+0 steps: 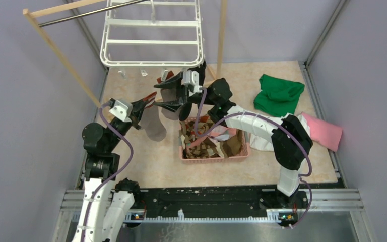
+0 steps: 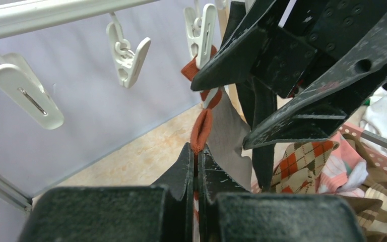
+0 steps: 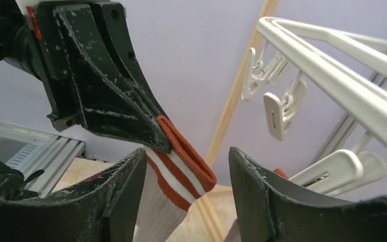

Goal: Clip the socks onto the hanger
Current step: Adjust the hanger on the clothesline, then adjust the sock.

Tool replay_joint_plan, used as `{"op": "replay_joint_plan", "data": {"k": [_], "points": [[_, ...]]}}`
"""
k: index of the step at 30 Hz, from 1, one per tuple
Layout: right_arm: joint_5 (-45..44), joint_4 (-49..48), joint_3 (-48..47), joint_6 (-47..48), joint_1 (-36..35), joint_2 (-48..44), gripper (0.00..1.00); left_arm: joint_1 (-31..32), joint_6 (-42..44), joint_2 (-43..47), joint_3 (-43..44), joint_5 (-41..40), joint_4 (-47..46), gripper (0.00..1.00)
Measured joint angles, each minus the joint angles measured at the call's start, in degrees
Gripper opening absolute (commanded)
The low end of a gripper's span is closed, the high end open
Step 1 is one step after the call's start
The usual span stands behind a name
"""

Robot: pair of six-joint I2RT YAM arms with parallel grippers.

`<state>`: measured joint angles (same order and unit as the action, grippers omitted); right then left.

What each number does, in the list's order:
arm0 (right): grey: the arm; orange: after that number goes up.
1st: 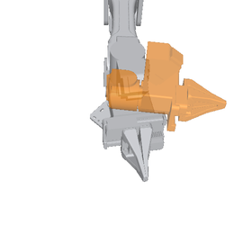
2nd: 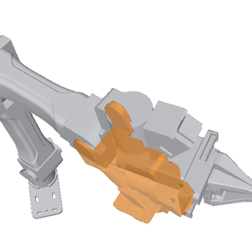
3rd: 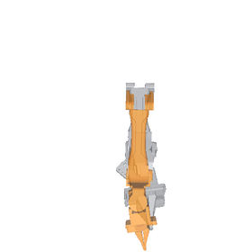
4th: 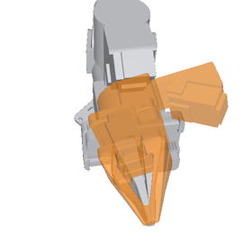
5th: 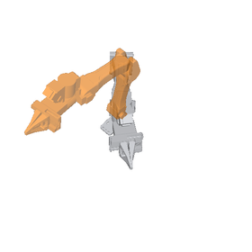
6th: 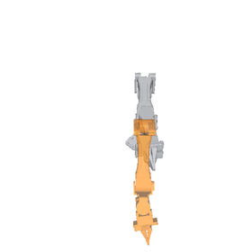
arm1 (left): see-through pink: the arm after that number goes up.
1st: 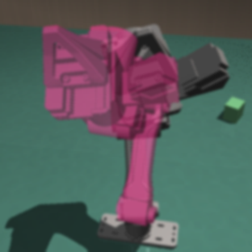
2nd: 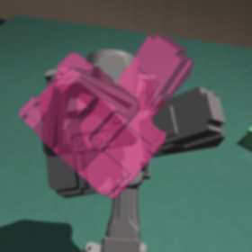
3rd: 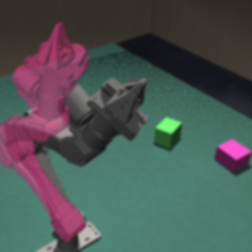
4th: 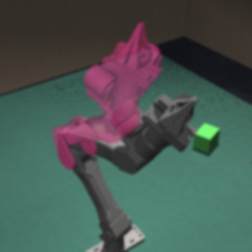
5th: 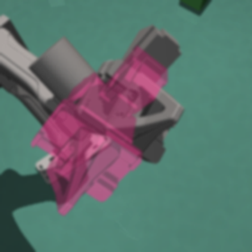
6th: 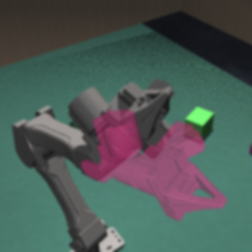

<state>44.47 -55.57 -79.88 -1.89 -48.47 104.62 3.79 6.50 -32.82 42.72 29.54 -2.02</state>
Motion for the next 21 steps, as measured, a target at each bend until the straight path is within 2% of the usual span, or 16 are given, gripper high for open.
{"op": "replay_joint_plan", "data": {"k": [10, 21], "points": [[-0.2, 4.5, -0.1, 0.6, 0.0, 0.0, 0.59, 0.0, -3.5, 2.4, -0.3, 1.8, -3.8, 0.0], [0.7, -4.4, -0.1, -6.9, 0.0, 0.0, 0.48, 0.0, -14.7, 4.2, -5.4, 2.8, -16.3, 0.0]]}}
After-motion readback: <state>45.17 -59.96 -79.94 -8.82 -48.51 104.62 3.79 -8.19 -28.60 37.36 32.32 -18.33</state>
